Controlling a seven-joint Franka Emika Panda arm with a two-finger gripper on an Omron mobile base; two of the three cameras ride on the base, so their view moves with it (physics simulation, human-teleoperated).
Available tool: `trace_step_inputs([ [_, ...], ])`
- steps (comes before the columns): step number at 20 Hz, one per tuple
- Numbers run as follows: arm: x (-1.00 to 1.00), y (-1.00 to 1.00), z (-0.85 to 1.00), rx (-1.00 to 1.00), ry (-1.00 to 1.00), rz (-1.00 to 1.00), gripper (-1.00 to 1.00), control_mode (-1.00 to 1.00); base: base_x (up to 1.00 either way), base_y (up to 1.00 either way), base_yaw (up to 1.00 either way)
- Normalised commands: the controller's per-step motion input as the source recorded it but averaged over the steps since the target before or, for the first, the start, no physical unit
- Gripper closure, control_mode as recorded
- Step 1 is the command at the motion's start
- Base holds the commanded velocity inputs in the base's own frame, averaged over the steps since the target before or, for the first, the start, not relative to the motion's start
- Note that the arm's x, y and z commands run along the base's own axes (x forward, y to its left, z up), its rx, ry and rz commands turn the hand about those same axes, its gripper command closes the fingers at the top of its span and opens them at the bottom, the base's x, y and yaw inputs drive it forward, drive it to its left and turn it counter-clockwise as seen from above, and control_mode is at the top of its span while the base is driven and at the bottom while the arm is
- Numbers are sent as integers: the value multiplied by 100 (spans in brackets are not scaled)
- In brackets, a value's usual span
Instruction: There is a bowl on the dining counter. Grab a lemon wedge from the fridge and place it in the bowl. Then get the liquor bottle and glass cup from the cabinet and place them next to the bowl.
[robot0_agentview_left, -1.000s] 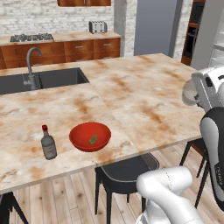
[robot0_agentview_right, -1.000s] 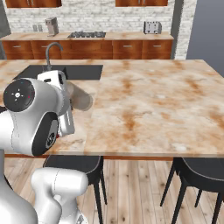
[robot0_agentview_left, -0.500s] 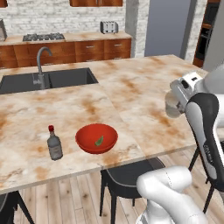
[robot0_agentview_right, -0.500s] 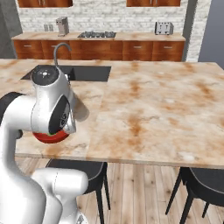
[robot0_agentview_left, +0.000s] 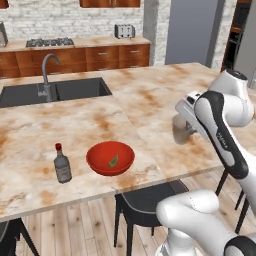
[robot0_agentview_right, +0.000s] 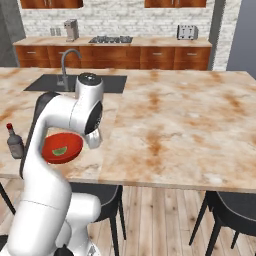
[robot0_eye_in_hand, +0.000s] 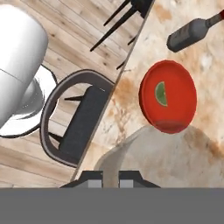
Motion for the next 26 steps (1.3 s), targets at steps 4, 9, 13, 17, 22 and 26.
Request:
trace_step_inputs([
  [4,61,1,-55,7,23,20,100,-100,0,0,0],
  [9,58,8,-48,1,34,14,100,-100,0,0,0],
  [13,49,10,-53,3,11,16,100,-100,0,0,0],
  [17,13,12,-64,3,-4,10,100,-100,0,0,0],
  [22,18,16,-59,1,-9,5,100,-100,0,0,0],
  [26,41,15,-43,3,-1,5,100,-100,0,0,0],
])
